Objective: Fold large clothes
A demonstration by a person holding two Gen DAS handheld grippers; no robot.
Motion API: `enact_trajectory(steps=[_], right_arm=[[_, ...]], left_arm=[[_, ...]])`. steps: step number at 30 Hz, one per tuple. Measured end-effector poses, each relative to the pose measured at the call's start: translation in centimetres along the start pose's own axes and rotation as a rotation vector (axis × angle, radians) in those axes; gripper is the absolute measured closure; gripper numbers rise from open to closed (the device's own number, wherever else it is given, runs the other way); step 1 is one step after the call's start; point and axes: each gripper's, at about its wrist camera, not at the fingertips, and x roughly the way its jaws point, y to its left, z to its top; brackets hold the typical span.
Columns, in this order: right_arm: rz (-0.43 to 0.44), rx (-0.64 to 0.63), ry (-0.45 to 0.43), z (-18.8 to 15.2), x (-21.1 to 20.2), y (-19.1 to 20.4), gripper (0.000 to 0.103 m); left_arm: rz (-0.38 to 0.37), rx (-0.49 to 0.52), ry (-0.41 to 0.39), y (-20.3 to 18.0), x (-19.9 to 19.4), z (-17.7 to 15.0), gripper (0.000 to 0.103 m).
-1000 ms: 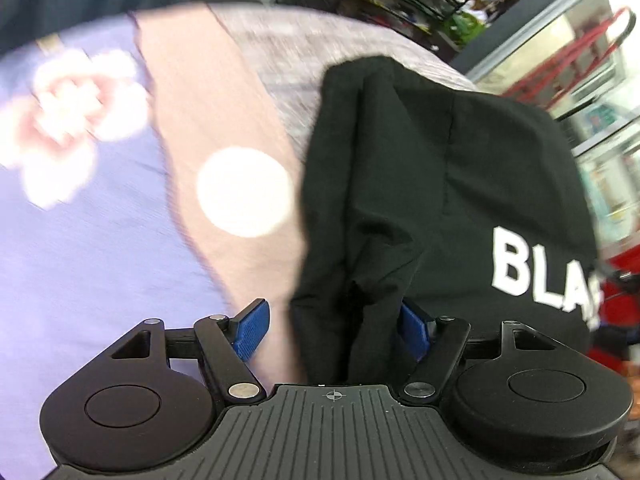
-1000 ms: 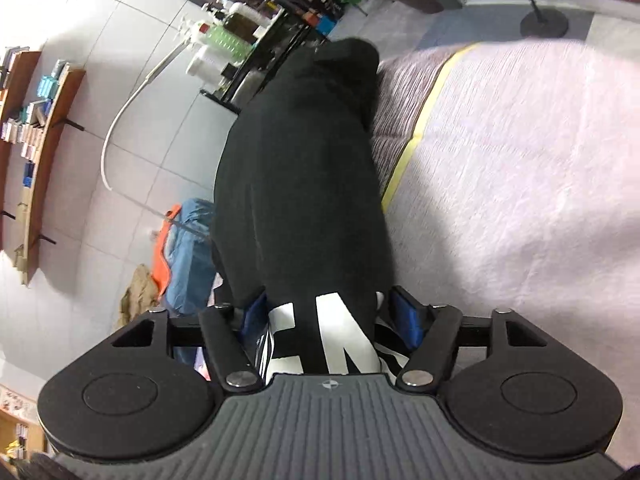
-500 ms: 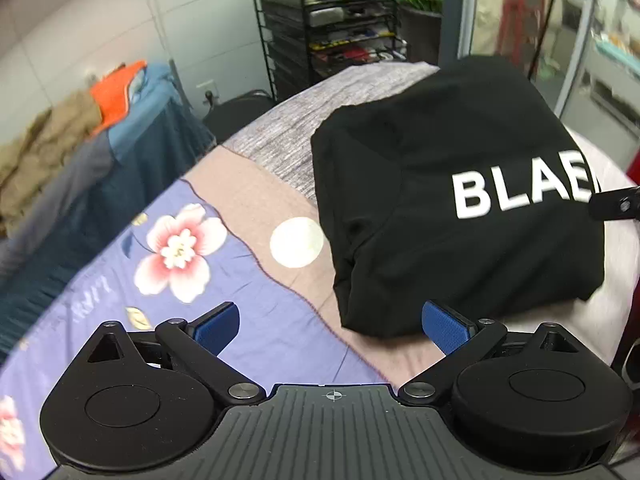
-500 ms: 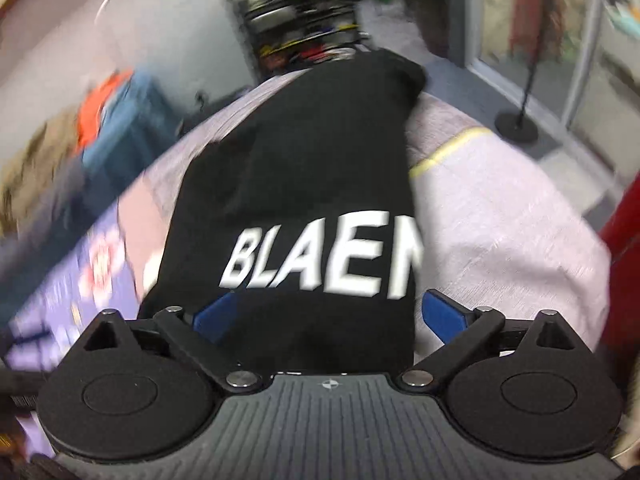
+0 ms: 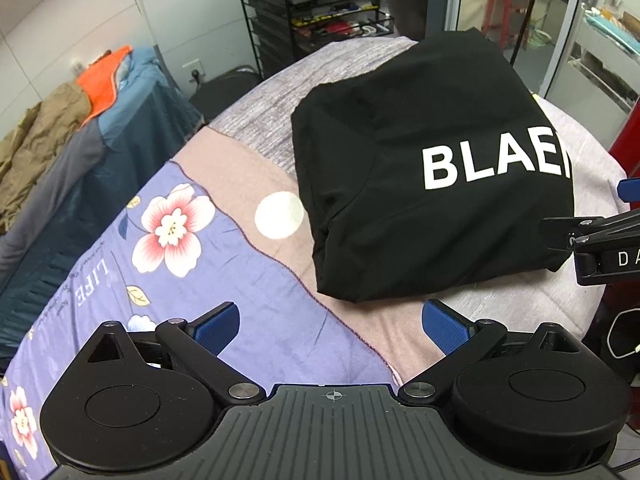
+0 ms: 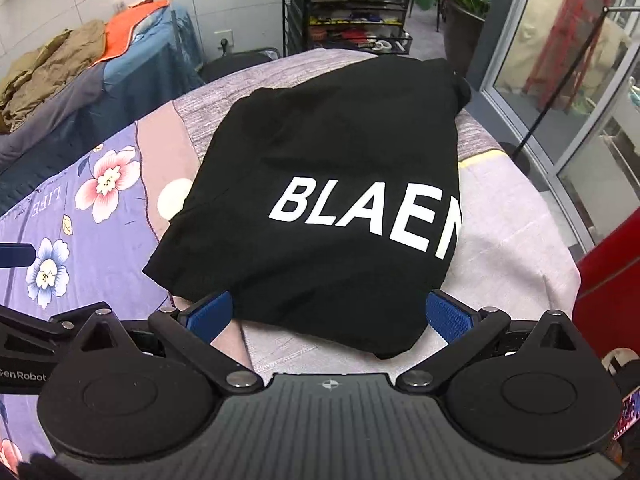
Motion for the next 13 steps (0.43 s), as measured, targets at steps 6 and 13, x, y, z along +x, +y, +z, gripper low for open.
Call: enact_trajectory(steps=[6,13], right_arm=[[-0.017,-0.008,0.011,0.2,0.3,-0.2,0.001],[-0.026,-0.013,0.028,0.6,1.1,-0.6,0.001]], left_arm=[[0.001,-0.002,0.014,-0.6,0.6,0.5,0.000],[-0.004,0.029,0.003,-1.8,0.7,1.0,0.000]])
